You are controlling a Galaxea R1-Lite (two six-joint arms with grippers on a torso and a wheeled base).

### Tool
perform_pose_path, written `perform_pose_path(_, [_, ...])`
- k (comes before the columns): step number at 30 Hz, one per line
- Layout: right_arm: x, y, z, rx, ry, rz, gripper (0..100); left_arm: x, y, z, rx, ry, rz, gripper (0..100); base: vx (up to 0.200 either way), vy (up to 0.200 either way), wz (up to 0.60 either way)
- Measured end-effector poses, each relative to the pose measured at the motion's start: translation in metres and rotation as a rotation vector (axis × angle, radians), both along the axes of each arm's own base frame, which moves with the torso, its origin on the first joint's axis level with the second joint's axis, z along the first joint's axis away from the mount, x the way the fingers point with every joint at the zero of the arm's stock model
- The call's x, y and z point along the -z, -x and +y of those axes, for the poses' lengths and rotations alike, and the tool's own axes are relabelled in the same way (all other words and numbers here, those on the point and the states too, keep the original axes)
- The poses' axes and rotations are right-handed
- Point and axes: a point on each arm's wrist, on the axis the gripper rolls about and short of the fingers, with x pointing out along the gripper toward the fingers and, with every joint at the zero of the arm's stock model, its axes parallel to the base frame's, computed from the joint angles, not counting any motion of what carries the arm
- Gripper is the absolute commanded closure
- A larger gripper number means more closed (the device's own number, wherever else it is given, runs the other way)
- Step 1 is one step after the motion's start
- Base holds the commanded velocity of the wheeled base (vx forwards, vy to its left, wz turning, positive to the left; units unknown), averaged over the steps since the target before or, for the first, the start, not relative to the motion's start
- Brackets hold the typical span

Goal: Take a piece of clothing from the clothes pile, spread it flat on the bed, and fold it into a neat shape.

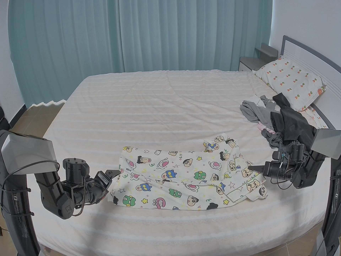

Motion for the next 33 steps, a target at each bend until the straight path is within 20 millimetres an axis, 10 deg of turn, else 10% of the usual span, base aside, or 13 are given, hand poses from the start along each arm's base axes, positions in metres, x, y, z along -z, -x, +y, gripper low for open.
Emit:
perform_pose_path(20, [0.015,-0.003,0.003,0.105,-0.061,0.062,100,0.0,0.0,0.0,-0.003,-0.002,0.0,0,0.0,0.0,0.0])
perform_pose_path(21, [0.017,-0.002,0.003,0.106,-0.062,0.084,0,0.0,0.0,0.0,-0.006,-0.003,0.0,0,0.0,0.0,0.0])
perform_pose_path(33, [0.007,-0.003,-0.017,0.231,-0.036,0.113,0,0.0,-0.001,0.0,-0.016,-0.003,-0.002,0,0.0,0.0,0.0])
